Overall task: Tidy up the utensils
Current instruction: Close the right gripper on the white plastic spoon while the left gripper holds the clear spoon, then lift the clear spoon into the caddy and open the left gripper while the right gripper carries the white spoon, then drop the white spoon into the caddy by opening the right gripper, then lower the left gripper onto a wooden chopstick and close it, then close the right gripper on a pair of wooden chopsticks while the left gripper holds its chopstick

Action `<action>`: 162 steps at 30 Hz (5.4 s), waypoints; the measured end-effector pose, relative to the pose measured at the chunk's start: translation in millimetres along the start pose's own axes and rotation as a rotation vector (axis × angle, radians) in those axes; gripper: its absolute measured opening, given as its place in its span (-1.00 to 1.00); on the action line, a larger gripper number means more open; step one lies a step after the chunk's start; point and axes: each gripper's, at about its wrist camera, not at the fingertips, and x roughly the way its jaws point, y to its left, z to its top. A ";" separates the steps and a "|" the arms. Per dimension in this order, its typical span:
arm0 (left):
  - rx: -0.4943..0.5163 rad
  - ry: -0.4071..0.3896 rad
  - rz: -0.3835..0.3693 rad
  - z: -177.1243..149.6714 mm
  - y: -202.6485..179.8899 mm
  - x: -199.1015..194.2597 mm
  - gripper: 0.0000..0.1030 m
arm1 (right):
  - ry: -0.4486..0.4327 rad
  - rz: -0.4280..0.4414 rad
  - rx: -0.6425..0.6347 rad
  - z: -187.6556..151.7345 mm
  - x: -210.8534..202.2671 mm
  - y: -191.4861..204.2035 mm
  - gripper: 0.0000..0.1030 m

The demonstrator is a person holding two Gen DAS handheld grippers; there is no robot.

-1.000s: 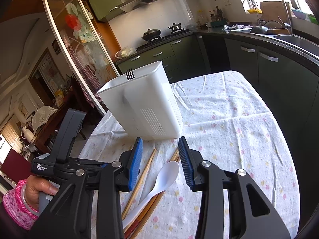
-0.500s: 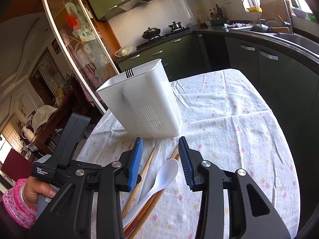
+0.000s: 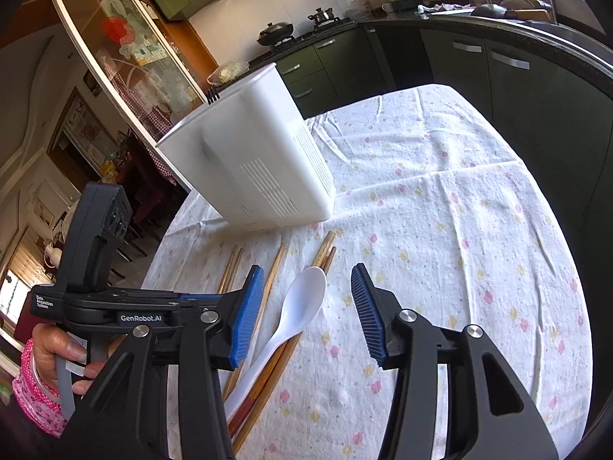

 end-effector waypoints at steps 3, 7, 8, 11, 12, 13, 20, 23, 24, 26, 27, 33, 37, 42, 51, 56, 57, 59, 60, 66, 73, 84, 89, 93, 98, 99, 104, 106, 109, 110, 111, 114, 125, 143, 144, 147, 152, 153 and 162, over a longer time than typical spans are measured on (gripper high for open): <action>-0.001 -0.017 -0.001 0.7 1.7 -6.7 -0.49 | 0.069 0.043 0.022 -1.7 15.4 -3.4 -0.07; 0.008 -0.034 -0.002 1.4 2.5 -14.8 -0.49 | 0.121 0.047 0.076 2.0 32.9 -11.4 -0.14; 0.011 -0.036 -0.003 1.2 2.6 -16.3 -0.49 | 0.129 0.050 0.092 2.3 36.3 -14.1 -0.14; 0.018 -0.039 -0.005 1.7 1.8 -18.8 -0.49 | 0.157 0.062 0.121 2.6 45.8 -19.8 -0.20; 0.020 -0.042 -0.006 1.4 2.1 -20.0 -0.49 | 0.165 0.070 0.128 2.2 48.8 -20.8 -0.22; 0.022 -0.045 -0.006 1.2 1.9 -20.9 -0.49 | 0.170 0.077 0.132 2.0 51.4 -21.5 -0.27; 0.034 -0.064 -0.005 0.5 0.5 -28.3 -0.49 | 0.193 0.087 0.125 3.1 66.8 -17.9 -0.87; 0.038 -0.077 -0.003 1.0 0.7 -31.6 -0.49 | 0.165 0.079 0.114 3.0 62.4 -13.6 -0.89; 0.040 -0.082 -0.002 1.2 0.7 -32.9 -0.49 | 0.150 0.083 0.112 3.3 57.5 -13.1 -0.89; 0.042 -0.094 -0.001 1.3 1.2 -37.2 -0.49 | 0.114 0.087 0.104 5.0 46.8 -9.6 -0.90; 0.045 -0.100 -0.001 1.5 0.8 -39.4 -0.49 | 0.092 0.082 0.094 6.5 40.0 -7.0 -0.91; 0.072 -0.156 -0.001 1.2 -9.5 -62.8 -0.49 | -0.071 0.068 0.007 19.4 -10.3 18.3 -0.91; 0.100 -0.228 -0.002 0.5 -22.3 -91.5 -0.49 | -0.193 0.069 -0.048 30.4 -47.6 37.0 -0.91; 0.127 -0.340 -0.004 9.1 -36.8 -135.2 -0.49 | -0.305 0.054 -0.108 41.8 -76.9 61.8 -0.91; 0.148 -0.711 -0.006 51.8 -62.3 -220.7 -0.49 | -0.381 0.037 -0.151 45.0 -107.5 79.4 -0.91; 0.183 -0.943 -0.047 74.8 -69.7 -241.8 -0.49 | -0.388 0.019 -0.157 43.3 -111.6 79.3 -0.91; 0.190 -0.984 -0.062 79.3 -69.1 -242.4 -0.49 | -0.391 0.016 -0.157 43.3 -112.4 78.4 -0.91; 0.197 -1.052 -0.078 88.0 -66.7 -240.2 -0.49 | -0.396 0.010 -0.153 41.9 -114.6 76.0 -0.91; 0.193 -1.070 -0.078 93.4 -64.9 -236.8 -0.49 | -0.398 0.008 -0.151 41.4 -116.2 75.1 -0.91; 0.111 -1.068 -0.051 119.6 -41.4 -198.1 -0.49 | -0.415 -0.004 -0.150 39.1 -123.2 73.3 -0.91; 0.066 -1.018 -0.023 113.5 -15.2 -161.4 -0.48 | -0.457 -0.023 -0.165 50.2 -119.0 82.9 -0.91; 0.088 -0.921 -0.032 63.9 2.1 -155.2 -0.14 | -0.673 -0.112 -0.215 115.5 -95.1 120.9 -0.91; 0.105 -0.912 -0.030 29.5 5.8 -177.0 -0.01 | -0.803 -0.225 -0.240 149.8 -77.2 133.1 -0.91; 0.149 -0.907 -0.002 6.8 5.1 -189.7 0.01 | -0.797 -0.293 -0.260 162.9 -48.8 130.7 -0.91; 0.145 -0.861 -0.001 -1.8 8.3 -193.1 0.04 | -0.737 -0.298 -0.270 155.6 -20.3 126.1 -0.91; 0.139 -0.846 -0.006 -3.1 9.7 -191.9 0.05 | -0.727 -0.301 -0.275 152.0 -15.9 125.3 -0.91; 0.103 -0.772 -0.022 -12.1 16.2 -178.2 0.06 | -0.679 -0.290 -0.300 125.5 -2.6 116.9 -0.87; 0.099 -0.747 -0.012 -16.3 17.0 -171.8 0.13 | -0.665 -0.286 -0.314 117.1 -2.5 115.7 -0.86; 0.079 -0.681 -0.007 -17.0 19.1 -158.8 0.38 | -0.665 -0.280 -0.334 102.0 -10.7 116.4 -0.72; 0.071 -0.649 0.002 -17.8 19.6 -152.7 0.45 | -0.668 -0.272 -0.336 94.4 -17.1 115.1 -0.70; 0.064 -0.615 0.015 -17.8 19.8 -146.0 0.48 | -0.672 -0.264 -0.337 88.5 -23.2 114.7 -0.70; 0.034 -0.502 0.060 -16.4 22.9 -124.3 0.50 | -0.670 -0.236 -0.344 68.2 -44.7 110.3 -0.53; -0.059 -0.112 0.267 -12.3 37.7 -45.3 0.32 | -0.614 -0.169 -0.271 5.8 -95.0 77.1 -0.45; -0.059 -0.024 0.409 -2.0 40.5 -17.0 -0.09 | -0.518 -0.145 -0.181 -10.4 -97.0 42.2 -0.37; -0.053 -0.026 0.413 -2.2 38.8 -16.7 -0.11 | -0.512 -0.146 -0.183 -10.7 -95.7 42.9 -0.37; -0.044 -0.021 0.423 -2.3 35.8 -16.4 -0.18 | -0.480 -0.155 -0.191 -7.7 -89.9 47.0 -0.37; -0.028 -0.015 0.434 -2.2 32.3 -15.3 -0.69 | -0.345 -0.146 -0.202 -4.3 -63.8 53.4 -0.37; -0.028 -0.012 0.431 -2.6 33.0 -16.0 -0.75 | -0.299 -0.136 -0.196 -3.6 -55.1 53.3 -0.37; -0.018 -0.009 0.422 -9.8 49.0 -22.8 -0.78 | 0.058 -0.196 -0.167 -8.4 36.4 37.9 -0.54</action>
